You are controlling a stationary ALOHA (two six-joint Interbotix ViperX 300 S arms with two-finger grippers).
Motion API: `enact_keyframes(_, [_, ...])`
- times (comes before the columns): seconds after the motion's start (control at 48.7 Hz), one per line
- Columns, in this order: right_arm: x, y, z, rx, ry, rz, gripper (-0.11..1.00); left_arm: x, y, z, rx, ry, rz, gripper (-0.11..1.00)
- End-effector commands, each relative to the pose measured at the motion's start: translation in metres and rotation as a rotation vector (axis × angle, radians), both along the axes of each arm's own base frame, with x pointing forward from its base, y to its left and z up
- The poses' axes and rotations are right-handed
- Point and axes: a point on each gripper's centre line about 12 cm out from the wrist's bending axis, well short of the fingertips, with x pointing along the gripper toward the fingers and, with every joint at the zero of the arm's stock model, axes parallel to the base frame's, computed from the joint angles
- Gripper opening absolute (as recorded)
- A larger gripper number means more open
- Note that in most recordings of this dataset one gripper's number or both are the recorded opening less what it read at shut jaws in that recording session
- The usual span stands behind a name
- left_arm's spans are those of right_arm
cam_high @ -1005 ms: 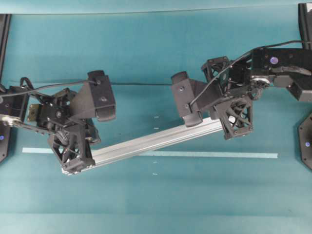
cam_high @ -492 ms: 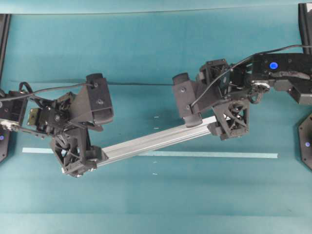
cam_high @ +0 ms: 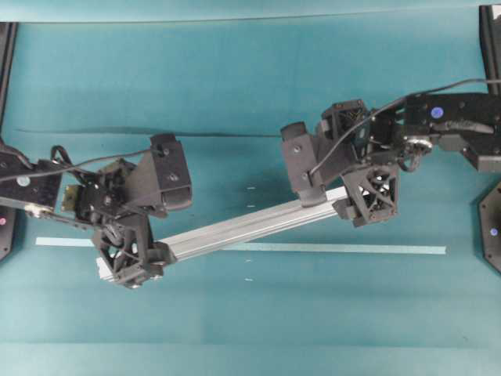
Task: Lift the metal rail with both hands.
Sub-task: 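Open both grippers and lower them around the rail near each end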
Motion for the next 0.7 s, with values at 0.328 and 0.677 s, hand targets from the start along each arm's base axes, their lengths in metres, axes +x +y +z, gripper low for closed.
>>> enact_keyframes(0.328, [-0.010, 0.001, -0.033, 0.002, 0.003, -0.016, 0.98, 0.002, -0.001, -0.024, 0.000, -0.002, -0.004, 0.98])
enact_keyframes(0.677, [-0.009, 0.000, -0.055, 0.001, 0.010, -0.014, 0.98, 0.006, -0.001, -0.048, 0.000, 0.009, -0.002, 0.98])
